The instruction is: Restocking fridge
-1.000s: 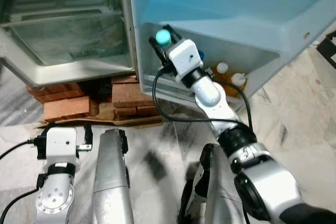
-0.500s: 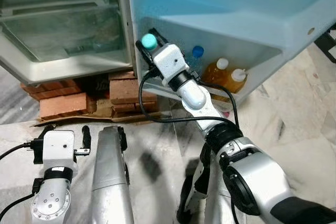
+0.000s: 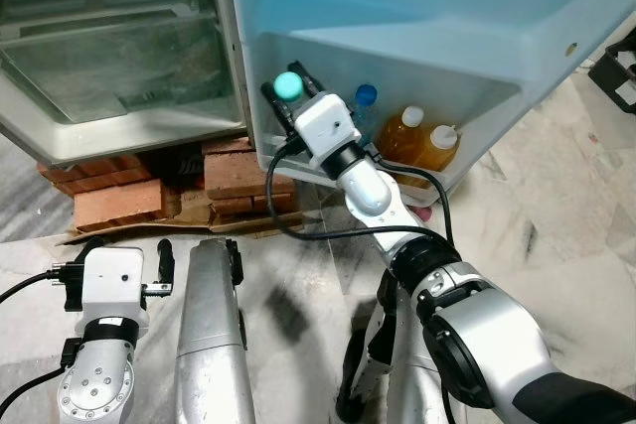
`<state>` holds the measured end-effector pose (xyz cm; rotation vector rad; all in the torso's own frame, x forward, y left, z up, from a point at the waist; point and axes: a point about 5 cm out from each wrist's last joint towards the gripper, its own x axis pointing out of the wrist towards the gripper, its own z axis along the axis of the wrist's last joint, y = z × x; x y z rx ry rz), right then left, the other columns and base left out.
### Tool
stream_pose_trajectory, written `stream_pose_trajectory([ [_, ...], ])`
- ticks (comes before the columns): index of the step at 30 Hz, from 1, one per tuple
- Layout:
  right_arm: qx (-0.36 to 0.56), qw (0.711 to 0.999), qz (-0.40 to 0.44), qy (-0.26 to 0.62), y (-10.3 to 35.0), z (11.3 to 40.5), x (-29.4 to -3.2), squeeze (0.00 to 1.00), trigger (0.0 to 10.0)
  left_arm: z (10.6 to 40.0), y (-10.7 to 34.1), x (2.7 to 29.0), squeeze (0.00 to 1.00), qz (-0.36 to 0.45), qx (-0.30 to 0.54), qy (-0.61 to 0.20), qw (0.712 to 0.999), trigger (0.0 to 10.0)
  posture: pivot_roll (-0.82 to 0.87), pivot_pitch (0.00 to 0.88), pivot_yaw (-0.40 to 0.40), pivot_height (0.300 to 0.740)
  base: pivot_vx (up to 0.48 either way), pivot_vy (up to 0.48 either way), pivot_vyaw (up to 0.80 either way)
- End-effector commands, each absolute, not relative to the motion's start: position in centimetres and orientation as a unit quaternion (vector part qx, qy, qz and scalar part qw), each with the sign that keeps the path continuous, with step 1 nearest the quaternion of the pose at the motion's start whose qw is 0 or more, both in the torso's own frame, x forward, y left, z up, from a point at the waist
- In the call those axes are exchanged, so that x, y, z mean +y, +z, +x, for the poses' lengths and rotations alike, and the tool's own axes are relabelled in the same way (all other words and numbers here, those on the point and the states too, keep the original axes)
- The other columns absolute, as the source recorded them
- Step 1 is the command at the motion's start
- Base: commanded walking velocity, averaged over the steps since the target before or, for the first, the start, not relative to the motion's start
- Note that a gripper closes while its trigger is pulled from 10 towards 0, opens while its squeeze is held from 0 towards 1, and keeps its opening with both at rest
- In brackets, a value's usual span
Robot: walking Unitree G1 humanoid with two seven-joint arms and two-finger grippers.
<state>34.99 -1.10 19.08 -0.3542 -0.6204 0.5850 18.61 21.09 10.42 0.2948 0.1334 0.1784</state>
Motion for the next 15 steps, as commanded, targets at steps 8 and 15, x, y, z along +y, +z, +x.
stream_pose_trajectory([
  [8,-0.313,0.878,-0.237,0.273,19.2,35.2,-0.4,0.00,10.0,17.1,10.9,20.8,0.00,0.163,0.076,0.083,0.980,10.0,0.34,0.427,-0.076,0.526,0.000,0.000,0.00],
  [15,-0.290,0.879,-0.274,0.260,18.1,35.6,-1.2,0.00,10.0,16.4,10.9,20.8,0.00,0.163,0.086,0.086,0.979,10.0,0.34,0.456,-0.087,0.526,0.000,0.000,0.00],
])
